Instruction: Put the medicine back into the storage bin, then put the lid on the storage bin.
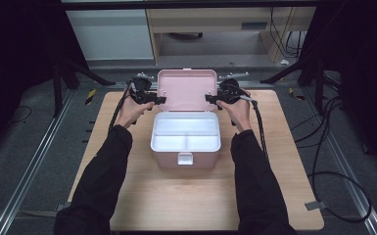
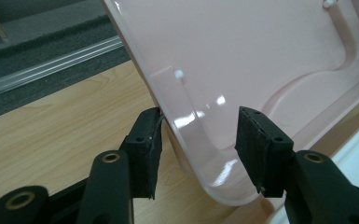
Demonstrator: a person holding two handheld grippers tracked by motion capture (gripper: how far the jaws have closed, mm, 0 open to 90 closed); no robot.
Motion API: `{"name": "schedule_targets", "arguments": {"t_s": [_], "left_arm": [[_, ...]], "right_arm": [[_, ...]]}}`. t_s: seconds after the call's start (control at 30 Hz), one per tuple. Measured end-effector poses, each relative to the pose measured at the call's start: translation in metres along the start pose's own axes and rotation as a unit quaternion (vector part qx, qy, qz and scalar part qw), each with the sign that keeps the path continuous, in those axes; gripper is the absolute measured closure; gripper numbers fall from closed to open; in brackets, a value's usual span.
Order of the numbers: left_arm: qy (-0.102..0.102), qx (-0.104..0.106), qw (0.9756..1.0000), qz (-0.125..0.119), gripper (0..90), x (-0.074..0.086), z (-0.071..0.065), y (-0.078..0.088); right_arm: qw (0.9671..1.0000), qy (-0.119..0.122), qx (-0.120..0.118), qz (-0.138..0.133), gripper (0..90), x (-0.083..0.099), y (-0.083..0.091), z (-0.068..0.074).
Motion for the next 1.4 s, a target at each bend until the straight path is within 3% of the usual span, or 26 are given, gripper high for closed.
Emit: {"name": "schedule_targets", "arguments": {"t_s": [0.17, 0.33, 0.47, 0.63, 0.83, 1.0, 1.2, 1.4], "left_arm": [[-0.018, -0.010, 0.9998, 0.001, 51.3, -0.001, -0.011, 0.016], [-0.018, -0.008, 0.9996, -0.020, 53.5, -0.006, -0.019, 0.029], [-0.028, -0.008, 0.9993, -0.022, 53.8, -0.007, -0.024, 0.035], [-0.039, -0.003, 0.9990, -0.023, 54.8, -0.005, -0.028, 0.039], [-0.064, -0.015, 0.9977, -0.019, 55.0, -0.003, -0.035, 0.042], [-0.066, -0.016, 0.9975, -0.021, 55.3, -0.003, -0.041, 0.042], [-0.071, -0.013, 0.9971, -0.023, 55.7, -0.004, -0.042, 0.045], [-0.095, -0.017, 0.9951, -0.023, 55.7, 0.003, -0.045, 0.054]], "right_arm": [[0.9998, 0.011, 0.010, -0.009, 43.1, -0.004, 0.014, 0.008], [0.9994, 0.023, 0.013, -0.022, 43.1, -0.010, 0.029, 0.012], [0.9991, 0.027, 0.017, -0.029, 43.1, -0.012, 0.039, 0.014], [0.9987, 0.034, 0.019, -0.032, 43.1, -0.012, 0.050, 0.018], [0.9974, 0.062, 0.032, -0.019, 43.2, -0.011, 0.060, 0.024], [0.9969, 0.056, 0.040, -0.038, 46.3, -0.010, 0.069, 0.024], [0.9968, 0.059, 0.036, -0.041, 46.9, -0.010, 0.076, 0.024], [0.9961, 0.067, 0.034, -0.047, 48.0, -0.008, 0.081, 0.029]]}}
Point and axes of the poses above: each handheld gripper's, and its own axes: y roughly backward along the jaws, x roughly out of its underside, z roughly to its left, the point moved 1 cm from there along -y, roughly forward along the jaws, and after that the axes turned 13 degrees about y, right-handed, at the moved point
